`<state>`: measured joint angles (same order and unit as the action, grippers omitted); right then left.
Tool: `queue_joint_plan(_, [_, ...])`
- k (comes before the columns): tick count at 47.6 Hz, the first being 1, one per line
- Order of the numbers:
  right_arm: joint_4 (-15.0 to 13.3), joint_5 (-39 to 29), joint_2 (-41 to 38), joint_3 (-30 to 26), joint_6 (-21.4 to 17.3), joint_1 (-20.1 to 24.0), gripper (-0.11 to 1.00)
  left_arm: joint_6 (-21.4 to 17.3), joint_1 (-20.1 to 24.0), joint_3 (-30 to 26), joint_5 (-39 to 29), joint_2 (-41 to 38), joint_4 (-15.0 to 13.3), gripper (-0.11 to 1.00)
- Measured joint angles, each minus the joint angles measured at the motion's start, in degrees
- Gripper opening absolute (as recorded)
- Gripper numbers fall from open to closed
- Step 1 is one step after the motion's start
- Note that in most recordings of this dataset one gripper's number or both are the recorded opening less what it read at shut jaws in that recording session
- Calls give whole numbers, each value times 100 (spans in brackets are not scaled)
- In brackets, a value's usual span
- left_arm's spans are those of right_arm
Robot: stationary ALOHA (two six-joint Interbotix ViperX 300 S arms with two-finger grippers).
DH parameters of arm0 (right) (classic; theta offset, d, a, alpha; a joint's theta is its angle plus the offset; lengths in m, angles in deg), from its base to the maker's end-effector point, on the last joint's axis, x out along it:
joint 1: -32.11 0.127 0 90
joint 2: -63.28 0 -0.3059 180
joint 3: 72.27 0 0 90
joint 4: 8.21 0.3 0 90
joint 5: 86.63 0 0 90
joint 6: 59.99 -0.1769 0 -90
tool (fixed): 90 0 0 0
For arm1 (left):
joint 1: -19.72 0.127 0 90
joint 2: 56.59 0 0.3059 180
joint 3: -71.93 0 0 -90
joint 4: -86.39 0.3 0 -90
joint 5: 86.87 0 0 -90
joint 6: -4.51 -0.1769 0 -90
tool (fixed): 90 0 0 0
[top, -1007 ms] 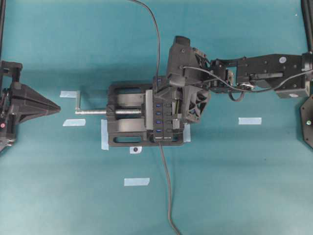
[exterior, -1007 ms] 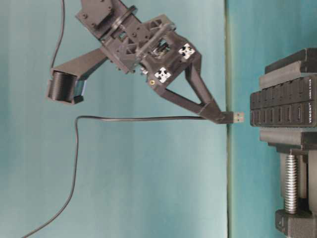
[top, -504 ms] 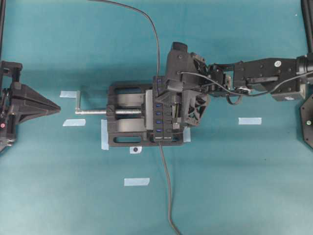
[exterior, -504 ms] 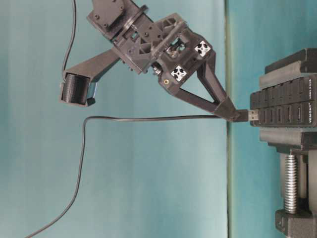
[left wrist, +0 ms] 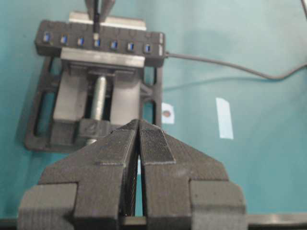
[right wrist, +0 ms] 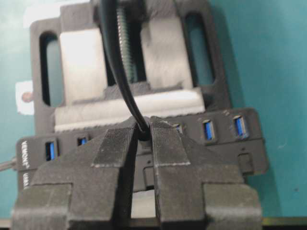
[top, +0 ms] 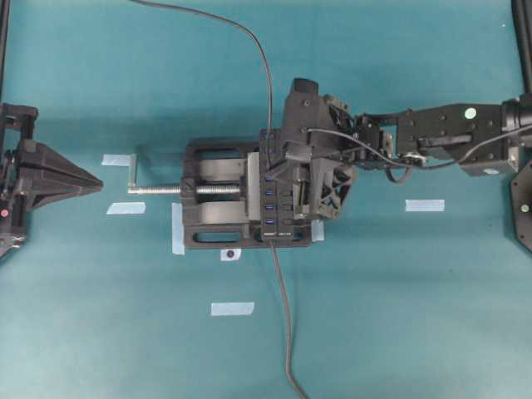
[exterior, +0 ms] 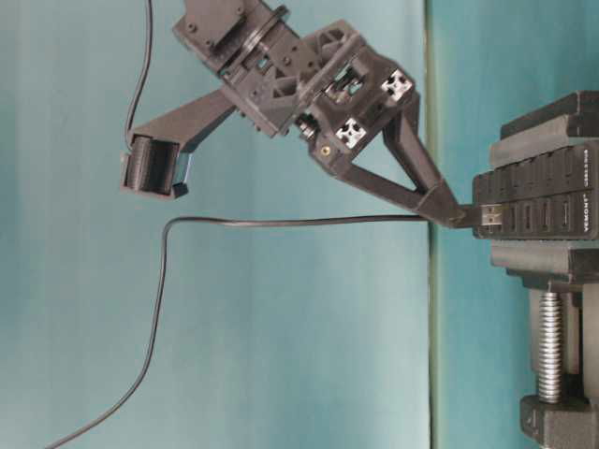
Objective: Insert the USB into the center port of the fixed hub
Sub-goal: 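Align the held plug with the center port of the hub, then push the plug into the center port with the right gripper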
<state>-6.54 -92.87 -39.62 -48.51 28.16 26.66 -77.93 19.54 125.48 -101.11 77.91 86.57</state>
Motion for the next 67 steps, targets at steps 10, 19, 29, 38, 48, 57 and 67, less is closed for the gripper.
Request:
queue_joint_plan(10, [-9, 202, 0, 44, -79, 0, 9, 0, 0, 9, -9, 9, 0, 2])
queue_joint_plan(19, [0, 211, -35, 44, -79, 0, 9, 0, 0, 9, -9, 9, 0, 2])
queue_joint_plan(29, [0, 220, -44, 44, -79, 0, 9, 0, 0, 9, -9, 9, 0, 2])
queue_joint_plan(38, [0, 220, -44, 62, -88, 0, 9, 0, 0, 9, -9, 9, 0, 2])
queue_joint_plan(48, [0, 229, -62, 79, -88, 0, 9, -9, 0, 9, 0, 9, 0, 2])
queue_joint_plan(57, [0, 246, -105, 97, -79, -9, 9, 0, 0, 9, -9, 9, 0, 2])
queue_joint_plan(67, [0, 272, -123, 88, -88, -9, 9, 0, 0, 9, 0, 0, 0, 2])
